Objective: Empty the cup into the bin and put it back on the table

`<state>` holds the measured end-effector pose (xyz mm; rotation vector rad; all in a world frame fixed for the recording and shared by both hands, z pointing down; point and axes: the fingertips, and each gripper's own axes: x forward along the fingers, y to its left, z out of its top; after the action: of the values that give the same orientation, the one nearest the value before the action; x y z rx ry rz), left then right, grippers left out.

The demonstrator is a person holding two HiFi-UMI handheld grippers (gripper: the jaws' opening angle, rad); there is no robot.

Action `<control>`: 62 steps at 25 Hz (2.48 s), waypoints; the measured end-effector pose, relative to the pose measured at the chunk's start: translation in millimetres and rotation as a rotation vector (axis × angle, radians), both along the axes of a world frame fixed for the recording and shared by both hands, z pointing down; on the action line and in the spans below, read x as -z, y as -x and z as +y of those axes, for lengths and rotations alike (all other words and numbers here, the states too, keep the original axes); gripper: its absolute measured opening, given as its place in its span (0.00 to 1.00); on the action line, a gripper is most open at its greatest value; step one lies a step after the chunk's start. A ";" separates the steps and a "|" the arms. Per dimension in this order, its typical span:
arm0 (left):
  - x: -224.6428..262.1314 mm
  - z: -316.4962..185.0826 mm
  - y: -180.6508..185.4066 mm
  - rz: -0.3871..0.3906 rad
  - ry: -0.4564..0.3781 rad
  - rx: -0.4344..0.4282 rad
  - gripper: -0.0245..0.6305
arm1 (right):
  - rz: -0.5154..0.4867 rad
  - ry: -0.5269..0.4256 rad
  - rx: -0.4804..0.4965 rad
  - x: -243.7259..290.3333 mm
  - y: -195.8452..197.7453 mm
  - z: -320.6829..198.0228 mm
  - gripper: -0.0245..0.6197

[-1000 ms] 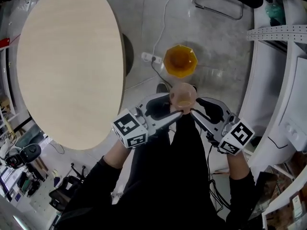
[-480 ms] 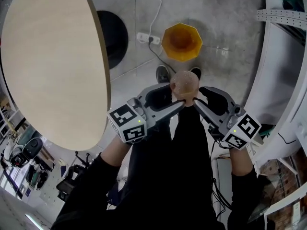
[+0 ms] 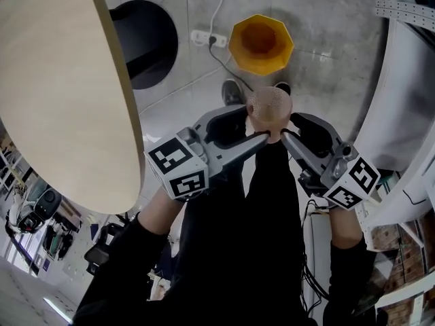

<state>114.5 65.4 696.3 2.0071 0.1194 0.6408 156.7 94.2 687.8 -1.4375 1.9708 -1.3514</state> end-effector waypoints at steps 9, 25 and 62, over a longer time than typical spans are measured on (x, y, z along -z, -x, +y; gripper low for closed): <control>-21.9 0.1 1.4 -0.034 0.046 -0.003 0.43 | -0.046 0.028 -0.024 -22.0 0.8 0.3 0.28; -46.1 -0.2 9.0 -0.092 0.130 0.028 0.43 | -0.159 0.091 -0.121 -48.1 6.7 3.8 0.28; -53.6 -16.5 8.7 -0.101 0.285 0.184 0.40 | -0.318 0.147 -0.216 -59.2 1.0 -1.1 0.28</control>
<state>105.8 48.9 749.9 1.6858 -0.0339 0.5714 155.7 93.1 747.0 -1.3533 1.5001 -1.5399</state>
